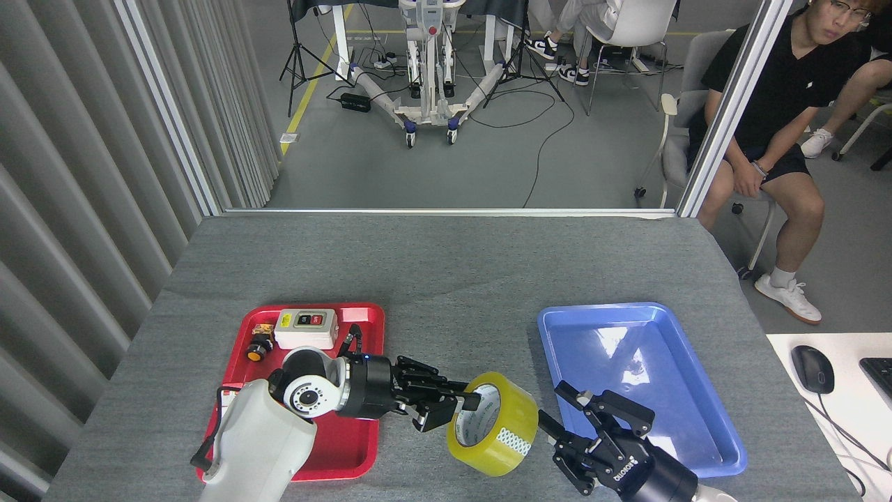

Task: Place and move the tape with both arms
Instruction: 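Grasp the tape with the right gripper beside the left hand, then release the tape from the left hand and carry it with the right gripper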

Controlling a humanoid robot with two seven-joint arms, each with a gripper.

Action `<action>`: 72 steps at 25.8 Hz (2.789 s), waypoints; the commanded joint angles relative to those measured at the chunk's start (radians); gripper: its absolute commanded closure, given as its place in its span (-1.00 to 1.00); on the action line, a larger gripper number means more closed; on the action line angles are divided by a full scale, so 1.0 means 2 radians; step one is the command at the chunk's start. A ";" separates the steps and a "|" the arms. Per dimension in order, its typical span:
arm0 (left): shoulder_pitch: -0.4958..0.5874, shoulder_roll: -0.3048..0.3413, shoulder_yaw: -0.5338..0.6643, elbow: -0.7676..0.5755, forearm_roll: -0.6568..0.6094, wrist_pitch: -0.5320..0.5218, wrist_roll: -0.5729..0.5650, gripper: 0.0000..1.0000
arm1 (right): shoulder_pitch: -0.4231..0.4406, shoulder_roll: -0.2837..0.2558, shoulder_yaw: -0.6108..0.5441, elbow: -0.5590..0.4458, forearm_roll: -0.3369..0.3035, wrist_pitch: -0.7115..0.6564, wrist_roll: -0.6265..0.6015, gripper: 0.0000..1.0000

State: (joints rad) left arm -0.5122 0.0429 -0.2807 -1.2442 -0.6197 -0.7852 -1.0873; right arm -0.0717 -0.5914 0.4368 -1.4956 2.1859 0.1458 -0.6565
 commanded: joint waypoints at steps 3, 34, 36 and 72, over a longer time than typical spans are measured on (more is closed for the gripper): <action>-0.001 0.001 0.000 0.001 0.000 0.000 0.000 0.69 | -0.022 -0.009 0.013 0.008 -0.001 -0.009 -0.005 -0.32; -0.002 0.008 0.001 0.004 0.000 0.000 0.000 0.68 | -0.017 0.000 0.038 -0.001 0.000 -0.009 -0.002 0.50; -0.003 0.008 0.001 0.005 0.000 0.000 0.000 0.68 | -0.017 0.003 0.038 -0.001 0.000 -0.009 -0.002 0.57; -0.011 0.008 0.084 0.072 -0.005 0.000 0.006 -1.00 | -0.010 0.025 0.021 -0.001 -0.013 -0.008 -0.002 1.00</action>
State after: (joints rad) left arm -0.5230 0.0579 -0.1536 -1.1339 -0.6317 -0.7860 -1.0752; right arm -0.1026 -0.5367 0.4933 -1.4973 2.1692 0.1315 -0.6594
